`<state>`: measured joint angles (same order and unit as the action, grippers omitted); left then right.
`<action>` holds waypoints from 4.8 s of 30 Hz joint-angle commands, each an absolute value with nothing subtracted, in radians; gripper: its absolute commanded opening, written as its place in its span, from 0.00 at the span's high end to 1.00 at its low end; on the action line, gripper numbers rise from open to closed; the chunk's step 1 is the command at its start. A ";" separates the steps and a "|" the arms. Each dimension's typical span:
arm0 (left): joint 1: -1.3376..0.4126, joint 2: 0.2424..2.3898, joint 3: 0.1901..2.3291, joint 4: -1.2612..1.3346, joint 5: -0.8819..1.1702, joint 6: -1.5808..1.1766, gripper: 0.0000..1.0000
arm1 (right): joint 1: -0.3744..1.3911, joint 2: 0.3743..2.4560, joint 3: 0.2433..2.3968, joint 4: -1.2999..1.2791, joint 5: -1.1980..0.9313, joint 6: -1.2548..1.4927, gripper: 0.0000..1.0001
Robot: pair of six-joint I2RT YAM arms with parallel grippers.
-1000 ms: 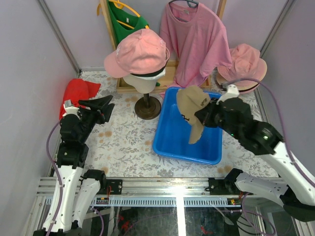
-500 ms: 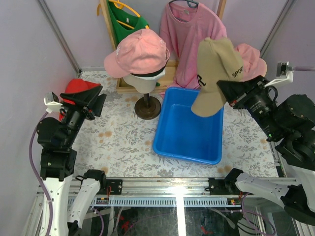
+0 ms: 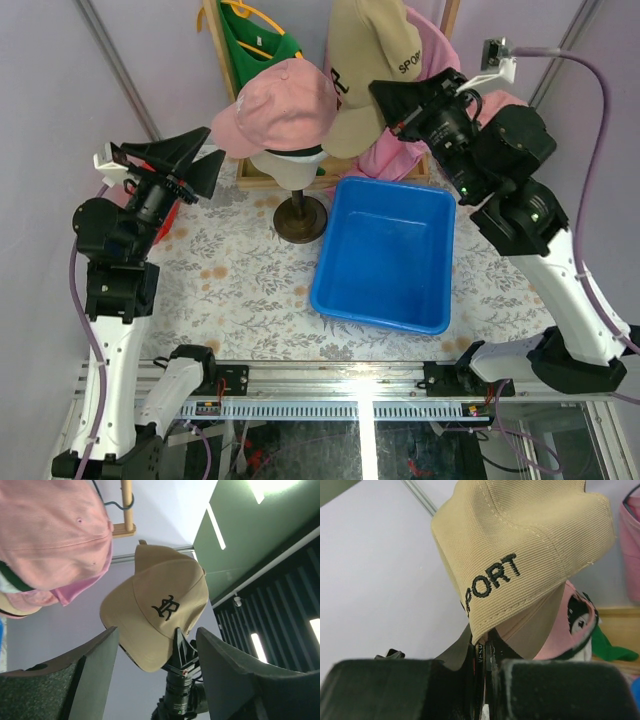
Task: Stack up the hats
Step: Pick up the hat from the bin, then stack the hat on the hat.
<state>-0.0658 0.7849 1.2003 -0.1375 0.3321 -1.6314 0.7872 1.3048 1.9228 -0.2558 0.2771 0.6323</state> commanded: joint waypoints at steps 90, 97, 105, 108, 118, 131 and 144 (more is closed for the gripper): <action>0.025 1.515 1.503 1.357 0.901 -2.246 1.00 | 0.331 1.410 1.460 0.802 -0.272 1.668 0.24; 0.031 1.553 1.495 1.464 0.894 -2.319 1.00 | 0.351 1.513 1.512 0.930 -0.326 1.868 0.22; 0.031 1.582 1.521 1.514 0.890 -2.357 1.00 | 0.416 1.591 1.562 1.019 -0.331 1.981 0.22; 0.031 1.579 1.512 1.517 0.896 -2.358 1.00 | 0.441 1.615 1.596 1.046 -0.333 2.013 0.22; 0.031 1.588 1.510 1.515 0.900 -2.354 1.00 | 0.479 1.637 1.612 1.124 -0.330 2.091 0.22; 0.051 1.570 1.437 1.531 0.880 -2.357 1.00 | 0.479 1.656 1.634 1.129 -0.333 2.110 0.51; 0.122 1.561 1.360 1.565 0.807 -2.408 1.00 | 0.434 1.684 1.669 1.057 -0.364 2.012 0.90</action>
